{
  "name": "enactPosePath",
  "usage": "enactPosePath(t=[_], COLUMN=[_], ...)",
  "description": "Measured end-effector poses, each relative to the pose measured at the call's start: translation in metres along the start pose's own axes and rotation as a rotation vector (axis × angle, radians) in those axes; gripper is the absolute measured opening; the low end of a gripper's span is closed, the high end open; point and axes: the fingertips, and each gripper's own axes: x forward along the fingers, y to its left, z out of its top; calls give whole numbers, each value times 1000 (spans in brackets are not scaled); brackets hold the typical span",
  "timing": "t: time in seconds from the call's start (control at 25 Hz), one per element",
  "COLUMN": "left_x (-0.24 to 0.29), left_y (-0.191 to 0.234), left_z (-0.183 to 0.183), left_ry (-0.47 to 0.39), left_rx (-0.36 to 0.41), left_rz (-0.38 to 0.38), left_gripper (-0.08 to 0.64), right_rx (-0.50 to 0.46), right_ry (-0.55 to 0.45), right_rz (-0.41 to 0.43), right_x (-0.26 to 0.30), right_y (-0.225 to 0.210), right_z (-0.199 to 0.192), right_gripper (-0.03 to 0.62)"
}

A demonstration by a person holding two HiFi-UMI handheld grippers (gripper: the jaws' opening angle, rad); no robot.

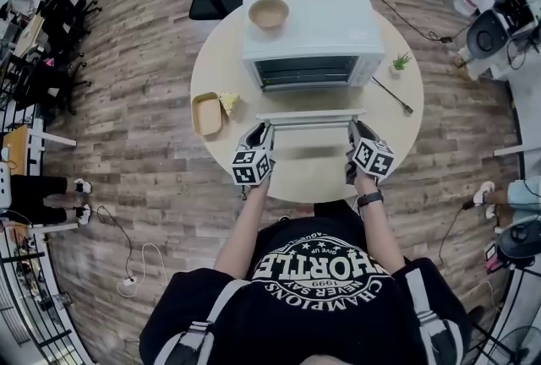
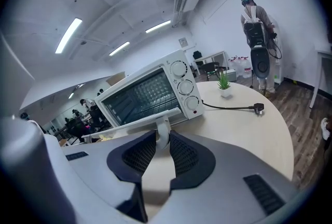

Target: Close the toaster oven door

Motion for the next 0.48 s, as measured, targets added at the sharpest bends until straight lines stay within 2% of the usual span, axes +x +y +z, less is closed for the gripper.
enactPosePath(t=[0.2,0.48], left_x=[2,6], left_y=[-1,0], left_z=[8,23], left_ry=[-33,-69], left_rx=[9,71], left_rz=[-12,-14], left_gripper=[100,101], right_rx=[3,9], right_ry=[-19,-69], right_rz=[10,28], right_x=[1,4], right_y=[2,6], right_z=[8,23], right_gripper=[103,103])
